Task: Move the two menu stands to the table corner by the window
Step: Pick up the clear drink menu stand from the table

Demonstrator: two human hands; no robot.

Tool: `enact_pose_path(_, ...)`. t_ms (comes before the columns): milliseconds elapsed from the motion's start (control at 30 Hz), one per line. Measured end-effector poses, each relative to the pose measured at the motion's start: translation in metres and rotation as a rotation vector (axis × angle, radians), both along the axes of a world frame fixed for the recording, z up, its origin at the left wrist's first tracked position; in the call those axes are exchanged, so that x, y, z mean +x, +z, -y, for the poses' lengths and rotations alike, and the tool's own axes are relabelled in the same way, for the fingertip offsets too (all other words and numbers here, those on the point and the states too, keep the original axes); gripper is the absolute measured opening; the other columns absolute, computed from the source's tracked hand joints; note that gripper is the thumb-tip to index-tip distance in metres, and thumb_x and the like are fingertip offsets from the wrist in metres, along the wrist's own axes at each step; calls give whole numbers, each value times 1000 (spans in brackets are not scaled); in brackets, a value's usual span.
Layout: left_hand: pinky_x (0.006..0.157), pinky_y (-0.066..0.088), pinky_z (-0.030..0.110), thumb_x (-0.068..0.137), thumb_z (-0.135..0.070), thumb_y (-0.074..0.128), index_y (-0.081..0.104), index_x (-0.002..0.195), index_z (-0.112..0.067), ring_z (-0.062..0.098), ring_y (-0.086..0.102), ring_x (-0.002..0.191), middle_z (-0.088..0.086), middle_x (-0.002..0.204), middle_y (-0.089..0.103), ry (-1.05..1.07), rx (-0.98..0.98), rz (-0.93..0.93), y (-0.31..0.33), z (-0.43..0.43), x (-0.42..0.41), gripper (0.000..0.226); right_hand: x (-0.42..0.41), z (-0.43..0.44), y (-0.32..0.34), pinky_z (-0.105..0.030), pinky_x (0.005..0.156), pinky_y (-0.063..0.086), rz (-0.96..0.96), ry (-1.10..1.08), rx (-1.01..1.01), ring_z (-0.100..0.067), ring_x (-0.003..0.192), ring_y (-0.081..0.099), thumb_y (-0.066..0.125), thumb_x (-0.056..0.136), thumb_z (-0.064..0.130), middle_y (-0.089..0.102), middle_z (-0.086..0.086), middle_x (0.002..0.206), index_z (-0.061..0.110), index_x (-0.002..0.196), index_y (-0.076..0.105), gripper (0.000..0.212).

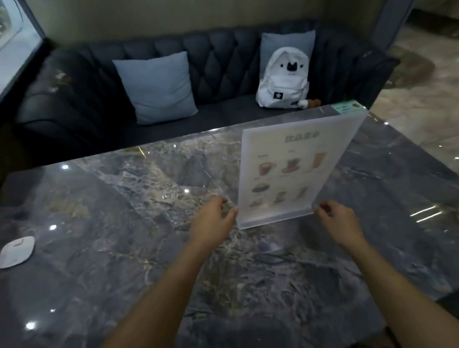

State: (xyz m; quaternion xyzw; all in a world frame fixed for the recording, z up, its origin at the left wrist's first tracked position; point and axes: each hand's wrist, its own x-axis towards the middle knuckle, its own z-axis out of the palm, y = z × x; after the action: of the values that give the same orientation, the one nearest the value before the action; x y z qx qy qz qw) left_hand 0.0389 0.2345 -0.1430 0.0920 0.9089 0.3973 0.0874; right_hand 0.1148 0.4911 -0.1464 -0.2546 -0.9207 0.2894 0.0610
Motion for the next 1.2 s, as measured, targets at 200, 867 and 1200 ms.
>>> enact_pose_path(200,77,49,37,84,-35,58,47,117,-16,25,59,94,12,111,61,-2,72,-38,10,-28,-7,40,-16,-34,7,-45,93,42,-110,-169,-253,-38,112,54,53,91,32,55,-26,126,1,132,38,54)
enact_pose_path(867,60,42,26,86,-2,50,68,88,-3,28,61,70,20,83,70,176,136,-141,25,37,-4,18,-86,43,14,-8,41,43,-310,102,-544,-4,71,53,52,91,28,55,-1,89,12,109,50,24)
enact_pose_path(1200,66,49,39,87,-7,51,63,76,2,35,62,74,22,82,69,506,153,-127,36,172,5,18,-144,190,37,-47,78,54,-230,408,-631,-29,90,62,53,86,45,63,-10,103,14,101,55,35)
